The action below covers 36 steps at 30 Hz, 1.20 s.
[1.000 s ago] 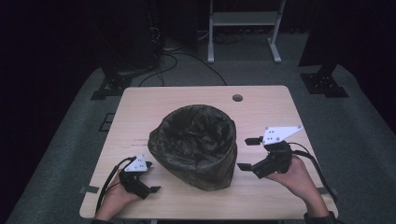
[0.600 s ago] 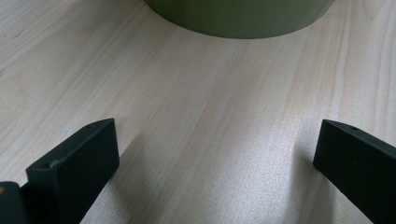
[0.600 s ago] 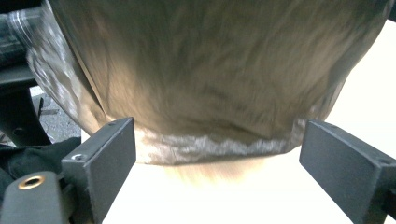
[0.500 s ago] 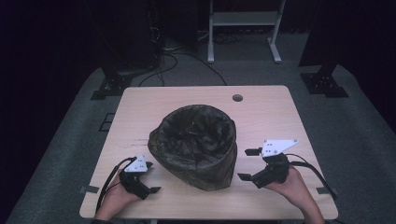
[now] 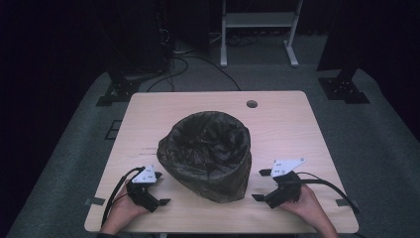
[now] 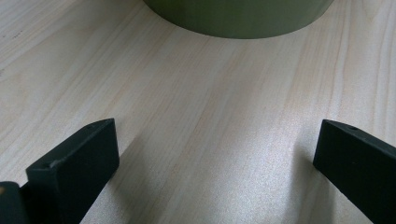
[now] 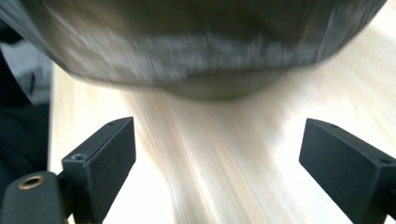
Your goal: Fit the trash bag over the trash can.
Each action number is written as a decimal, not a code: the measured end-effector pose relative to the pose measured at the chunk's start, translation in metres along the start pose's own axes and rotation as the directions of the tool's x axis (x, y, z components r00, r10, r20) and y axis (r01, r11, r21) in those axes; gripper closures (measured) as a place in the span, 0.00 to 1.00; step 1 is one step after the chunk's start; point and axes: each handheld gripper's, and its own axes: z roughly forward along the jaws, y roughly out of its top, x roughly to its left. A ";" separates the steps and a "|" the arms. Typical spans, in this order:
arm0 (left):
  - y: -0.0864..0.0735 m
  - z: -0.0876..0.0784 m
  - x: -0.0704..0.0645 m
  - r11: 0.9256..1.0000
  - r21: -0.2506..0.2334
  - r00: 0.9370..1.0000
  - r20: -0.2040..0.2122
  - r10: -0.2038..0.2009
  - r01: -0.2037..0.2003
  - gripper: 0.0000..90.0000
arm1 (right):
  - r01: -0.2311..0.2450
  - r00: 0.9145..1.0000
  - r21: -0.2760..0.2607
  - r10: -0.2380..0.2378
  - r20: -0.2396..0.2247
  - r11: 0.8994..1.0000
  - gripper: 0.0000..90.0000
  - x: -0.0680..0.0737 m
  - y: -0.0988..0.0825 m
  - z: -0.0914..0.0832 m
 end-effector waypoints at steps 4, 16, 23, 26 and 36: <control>0.000 0.000 0.000 1.000 0.000 1.000 0.000 0.000 0.000 0.00 | 0.013 1.000 0.041 -0.013 0.015 0.999 0.10 0.002 -0.004 0.011; 0.000 0.000 0.000 1.000 0.000 1.000 0.001 0.002 -0.002 0.00 | 0.001 0.999 0.089 -0.004 0.035 0.996 0.10 -0.002 -0.019 0.029; 0.000 0.000 0.000 1.000 0.000 1.000 0.002 0.003 -0.003 0.00 | 0.016 0.998 0.064 -0.020 0.059 0.998 0.10 -0.001 -0.022 0.030; 0.000 0.000 0.000 1.000 0.000 1.000 0.003 0.004 -0.004 0.00 | 0.023 0.997 0.065 -0.027 0.066 0.998 0.10 0.000 -0.022 0.031; 0.000 0.000 0.000 1.000 0.000 1.000 0.004 0.005 -0.005 0.00 | 0.022 0.997 0.065 -0.027 0.066 0.998 0.10 0.000 -0.022 0.031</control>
